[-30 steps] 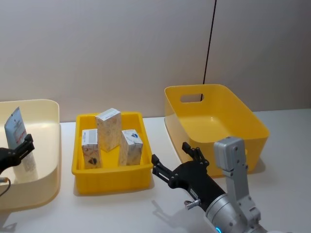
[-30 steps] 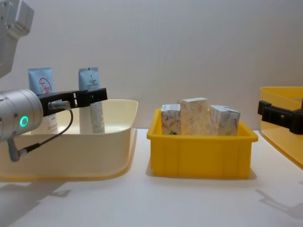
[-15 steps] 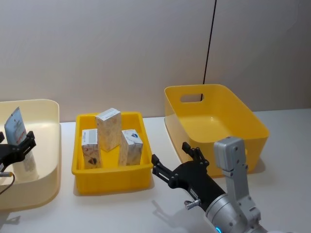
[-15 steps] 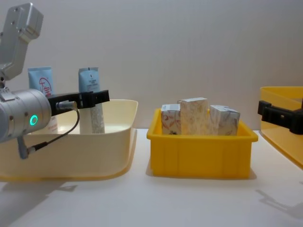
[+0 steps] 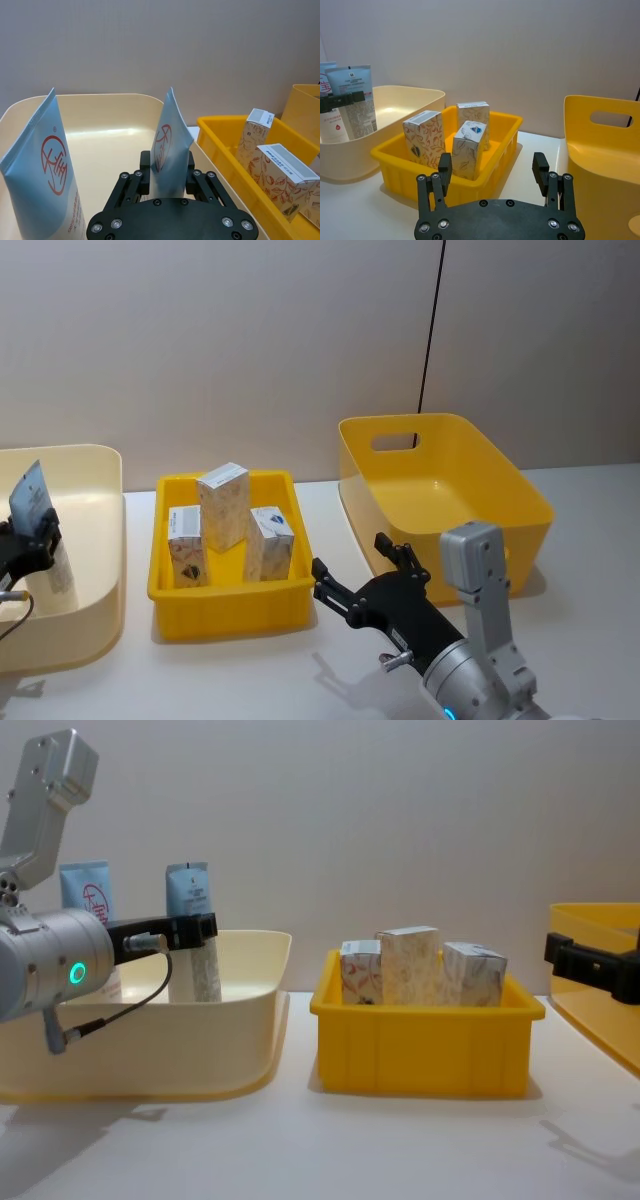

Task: Bimanual collaborative sorting of washing and personal care products

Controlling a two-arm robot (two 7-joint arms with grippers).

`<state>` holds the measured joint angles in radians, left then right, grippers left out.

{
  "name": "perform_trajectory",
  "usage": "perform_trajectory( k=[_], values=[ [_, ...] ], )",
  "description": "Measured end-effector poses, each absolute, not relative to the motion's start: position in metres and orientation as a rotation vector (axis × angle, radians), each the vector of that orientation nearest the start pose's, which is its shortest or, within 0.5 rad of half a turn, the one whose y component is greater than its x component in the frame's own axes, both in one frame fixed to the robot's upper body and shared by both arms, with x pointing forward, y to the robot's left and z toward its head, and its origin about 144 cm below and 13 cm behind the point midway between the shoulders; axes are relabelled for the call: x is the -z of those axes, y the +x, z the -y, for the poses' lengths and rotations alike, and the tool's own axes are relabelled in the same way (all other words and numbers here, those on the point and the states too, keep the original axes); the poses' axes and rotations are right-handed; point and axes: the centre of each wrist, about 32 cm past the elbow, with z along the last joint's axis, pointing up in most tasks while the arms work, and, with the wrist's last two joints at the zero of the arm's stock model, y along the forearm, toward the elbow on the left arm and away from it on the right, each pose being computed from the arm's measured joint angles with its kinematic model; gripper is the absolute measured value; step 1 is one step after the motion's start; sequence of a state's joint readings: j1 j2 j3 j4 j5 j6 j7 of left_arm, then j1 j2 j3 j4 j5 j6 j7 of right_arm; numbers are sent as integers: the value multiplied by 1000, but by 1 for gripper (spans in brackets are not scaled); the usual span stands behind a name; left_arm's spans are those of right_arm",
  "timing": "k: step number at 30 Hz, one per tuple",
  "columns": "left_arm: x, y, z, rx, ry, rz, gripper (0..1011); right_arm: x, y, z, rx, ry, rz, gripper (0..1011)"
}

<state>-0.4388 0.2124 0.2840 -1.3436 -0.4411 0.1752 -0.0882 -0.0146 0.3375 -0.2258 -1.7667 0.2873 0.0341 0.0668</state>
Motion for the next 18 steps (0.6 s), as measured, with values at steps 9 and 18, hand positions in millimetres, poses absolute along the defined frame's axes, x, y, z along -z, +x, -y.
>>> perform_trajectory(
  k=[9,18],
  values=[
    [-1224,570,-218,-1228,-70,-121,239,-1189,443,237,1229,26,75,1001],
    [-1227,570,-226,-1160,-125,-98,218,-1189,443,237,1229,26,75,1001]
  ],
)
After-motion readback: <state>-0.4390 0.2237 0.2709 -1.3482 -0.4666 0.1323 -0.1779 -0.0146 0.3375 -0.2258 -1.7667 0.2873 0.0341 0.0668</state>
